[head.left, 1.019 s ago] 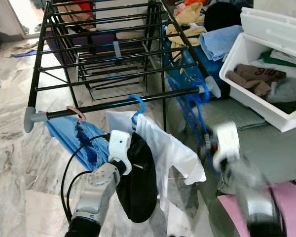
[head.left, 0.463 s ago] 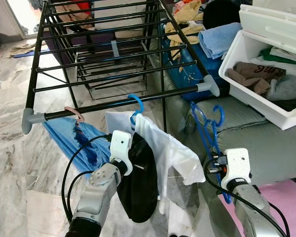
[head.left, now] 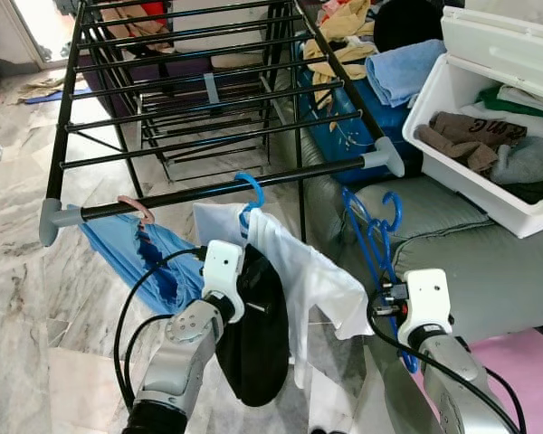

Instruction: Hang hanger

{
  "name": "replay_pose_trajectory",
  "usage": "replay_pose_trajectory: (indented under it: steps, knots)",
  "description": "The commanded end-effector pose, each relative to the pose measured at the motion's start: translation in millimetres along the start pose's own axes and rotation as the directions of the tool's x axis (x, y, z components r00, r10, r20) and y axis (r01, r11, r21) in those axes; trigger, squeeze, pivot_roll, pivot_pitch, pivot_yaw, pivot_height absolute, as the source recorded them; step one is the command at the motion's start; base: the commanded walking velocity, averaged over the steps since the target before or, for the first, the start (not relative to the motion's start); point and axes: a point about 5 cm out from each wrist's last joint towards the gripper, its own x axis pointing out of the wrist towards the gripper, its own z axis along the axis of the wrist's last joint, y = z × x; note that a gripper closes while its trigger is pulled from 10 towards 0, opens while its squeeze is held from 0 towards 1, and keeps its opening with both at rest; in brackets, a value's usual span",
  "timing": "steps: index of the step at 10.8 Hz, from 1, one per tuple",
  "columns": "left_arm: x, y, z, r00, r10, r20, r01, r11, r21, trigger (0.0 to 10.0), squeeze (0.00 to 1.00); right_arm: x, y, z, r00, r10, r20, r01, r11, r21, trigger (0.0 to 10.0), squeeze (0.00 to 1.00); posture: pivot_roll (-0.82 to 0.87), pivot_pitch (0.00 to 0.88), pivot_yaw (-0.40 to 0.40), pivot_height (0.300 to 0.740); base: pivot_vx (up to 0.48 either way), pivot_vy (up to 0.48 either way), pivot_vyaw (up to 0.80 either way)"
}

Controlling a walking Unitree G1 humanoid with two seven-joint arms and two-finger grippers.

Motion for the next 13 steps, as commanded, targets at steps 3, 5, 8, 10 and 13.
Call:
replay_pose_trajectory:
  steps: [3,5,8,10,13]
  knots:
    - [0.6,-0.5,4,1.000,0.004,0.020,-0.004,1.000,0.016,10.0,0.00,2.0,4.2,6,1.000,0.017,0.012,-0.017,1.000,-0.018,10.0,0.00,-0.06,0.074,0.018,0.740,-0.263,0.000,0.00]
    - [0.9,0.1,5,1.000,0.005,0.020,-0.006,1.000,0.016,10.0,0.00,4.1,5.9,7,1.000,0.025,0.010,-0.025,0.999,-0.020,10.0,0.00,-0.06,0.077,0.019,0.740,-0.285,0.000,0.00]
    - [0.4,0.6,5,1.000,0.006,0.019,-0.006,1.000,0.016,10.0,0.00,5.1,7.8,5,1.000,0.022,0.004,-0.022,0.999,-0.027,10.0,0.00,-0.06,0.079,0.018,0.740,-0.285,0.000,0.00]
    - [0.5,1.1,6,1.000,0.009,0.021,-0.010,1.000,0.018,10.0,0.00,5.9,9.3,5,1.000,0.026,0.002,-0.026,0.999,-0.030,10.0,0.00,-0.05,0.078,0.018,0.740,-0.283,0.000,0.00]
    - [-1.1,10.5,8,0.998,0.051,0.033,-0.052,0.998,0.025,10.0,0.00,6.2,10.2,4,0.999,0.033,-0.001,-0.033,0.999,-0.032,10.0,0.00,-0.05,0.080,0.013,0.740,-0.285,0.000,0.00]
